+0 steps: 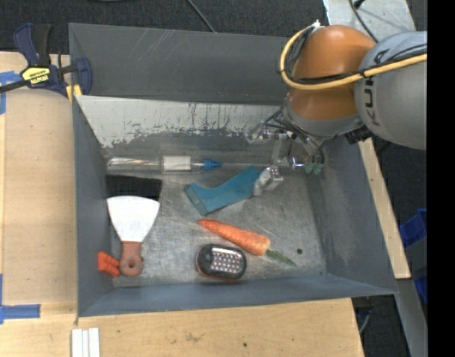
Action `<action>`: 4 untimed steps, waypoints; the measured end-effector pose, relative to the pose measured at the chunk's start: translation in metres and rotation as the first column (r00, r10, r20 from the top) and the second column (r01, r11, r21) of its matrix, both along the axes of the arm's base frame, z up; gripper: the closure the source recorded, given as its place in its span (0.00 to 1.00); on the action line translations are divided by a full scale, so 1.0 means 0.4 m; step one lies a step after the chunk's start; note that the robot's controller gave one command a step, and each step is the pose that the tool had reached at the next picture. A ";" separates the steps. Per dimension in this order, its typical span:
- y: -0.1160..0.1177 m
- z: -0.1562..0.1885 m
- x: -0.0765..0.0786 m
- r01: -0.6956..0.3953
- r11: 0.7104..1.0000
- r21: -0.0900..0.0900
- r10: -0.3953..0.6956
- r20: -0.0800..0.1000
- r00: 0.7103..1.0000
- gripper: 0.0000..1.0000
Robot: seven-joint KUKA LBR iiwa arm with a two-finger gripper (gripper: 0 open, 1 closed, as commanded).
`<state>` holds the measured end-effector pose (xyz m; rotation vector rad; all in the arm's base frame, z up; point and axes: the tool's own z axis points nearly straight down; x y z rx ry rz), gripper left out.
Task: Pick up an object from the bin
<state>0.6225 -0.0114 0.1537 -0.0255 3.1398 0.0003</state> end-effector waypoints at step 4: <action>0.171 0.310 -0.004 -0.304 0.953 -0.001 0.304 0.000 0.953 1.00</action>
Offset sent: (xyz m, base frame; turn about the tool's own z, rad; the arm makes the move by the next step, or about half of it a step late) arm -0.0062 0.0607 -0.0720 -0.2549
